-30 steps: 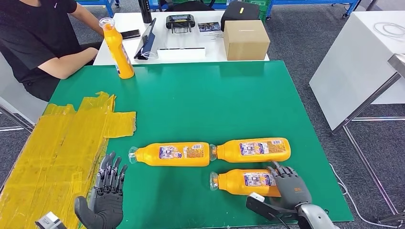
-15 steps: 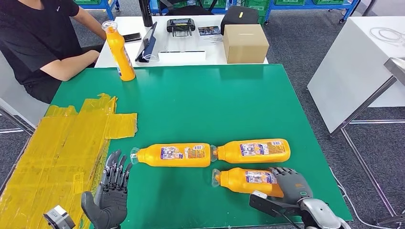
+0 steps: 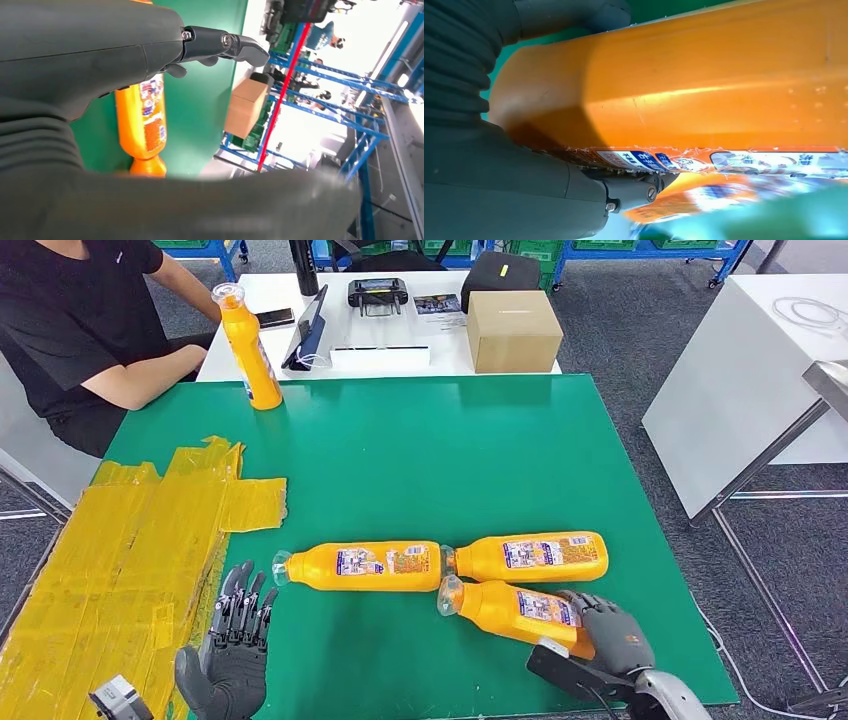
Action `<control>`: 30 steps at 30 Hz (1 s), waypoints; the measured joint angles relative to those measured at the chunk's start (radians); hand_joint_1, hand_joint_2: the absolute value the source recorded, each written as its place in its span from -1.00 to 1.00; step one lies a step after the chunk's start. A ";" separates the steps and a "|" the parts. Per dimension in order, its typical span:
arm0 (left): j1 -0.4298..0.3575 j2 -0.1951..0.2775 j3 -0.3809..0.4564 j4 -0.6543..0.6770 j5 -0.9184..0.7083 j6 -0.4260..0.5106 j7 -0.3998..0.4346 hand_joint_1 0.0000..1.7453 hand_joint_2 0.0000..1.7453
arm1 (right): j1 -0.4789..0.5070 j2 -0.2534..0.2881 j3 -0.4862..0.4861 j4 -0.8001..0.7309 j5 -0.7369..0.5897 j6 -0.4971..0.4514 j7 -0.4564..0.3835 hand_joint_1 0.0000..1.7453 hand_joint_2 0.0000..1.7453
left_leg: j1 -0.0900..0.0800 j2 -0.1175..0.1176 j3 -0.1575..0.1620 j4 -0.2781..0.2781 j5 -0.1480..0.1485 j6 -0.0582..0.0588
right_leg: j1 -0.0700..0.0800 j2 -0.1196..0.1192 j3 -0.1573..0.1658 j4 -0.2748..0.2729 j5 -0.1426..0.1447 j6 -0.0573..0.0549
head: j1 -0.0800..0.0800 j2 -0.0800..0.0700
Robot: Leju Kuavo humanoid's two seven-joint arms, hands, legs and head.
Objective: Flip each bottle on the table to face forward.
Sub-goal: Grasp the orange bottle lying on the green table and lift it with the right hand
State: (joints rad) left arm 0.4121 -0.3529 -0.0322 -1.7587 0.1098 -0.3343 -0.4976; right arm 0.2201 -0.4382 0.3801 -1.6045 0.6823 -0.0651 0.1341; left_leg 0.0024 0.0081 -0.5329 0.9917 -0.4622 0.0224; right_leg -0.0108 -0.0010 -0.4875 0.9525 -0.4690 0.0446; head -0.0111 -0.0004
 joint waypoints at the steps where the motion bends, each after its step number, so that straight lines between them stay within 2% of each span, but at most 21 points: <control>1: 0.005 0.000 0.002 0.000 0.003 0.001 0.000 -1.00 1.00 | 0.017 0.025 -0.018 -0.021 -0.015 -0.008 -0.031 1.00 1.00 | 0.000 0.000 -0.002 0.000 0.000 0.000 | 0.000 0.000 0.000 0.001 0.000 0.000 | 0.000 0.000; 6: 0.020 0.000 0.009 0.000 0.007 0.010 0.008 -1.00 1.00 | 0.053 0.153 -0.098 -0.104 -0.025 -0.020 -0.138 1.00 1.00 | 0.000 0.000 -0.012 0.000 0.003 -0.002 | 0.001 0.000 -0.004 0.003 0.001 -0.001 | 0.000 0.000; 12: 0.020 -0.002 0.013 0.001 0.007 0.009 0.014 -1.00 1.00 | 0.018 0.246 -0.142 -0.121 -0.023 -0.020 -0.179 1.00 1.00 | 0.000 0.000 -0.014 0.000 0.003 -0.002 | 0.000 0.000 -0.006 0.003 0.001 -0.001 | 0.000 0.000; 20: 0.020 -0.002 0.013 0.001 0.006 -0.001 0.016 -1.00 1.00 | -0.020 0.294 -0.151 -0.121 -0.004 -0.009 -0.183 1.00 1.00 | 0.000 0.000 -0.015 0.000 0.003 -0.002 | 0.000 0.000 -0.006 0.003 0.001 -0.001 | 0.000 0.000; 30: 0.021 -0.003 -0.033 0.001 -0.008 -0.010 0.027 -1.00 1.00 | -0.133 0.348 -0.106 -0.083 0.049 0.020 -0.157 1.00 1.00 | 0.000 -0.001 -0.015 0.000 0.003 -0.002 | 0.000 -0.001 -0.007 0.003 0.001 -0.001 | 0.000 0.000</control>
State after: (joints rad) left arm 0.4332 -0.3559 -0.0653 -1.7578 0.1015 -0.3445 -0.4704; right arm 0.0869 -0.0905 0.2741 -1.6879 0.7314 -0.0450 -0.0231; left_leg 0.0024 0.0072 -0.5481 0.9917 -0.4589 0.0204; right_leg -0.0107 -0.0017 -0.4947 0.9560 -0.4678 0.0436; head -0.0114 -0.0004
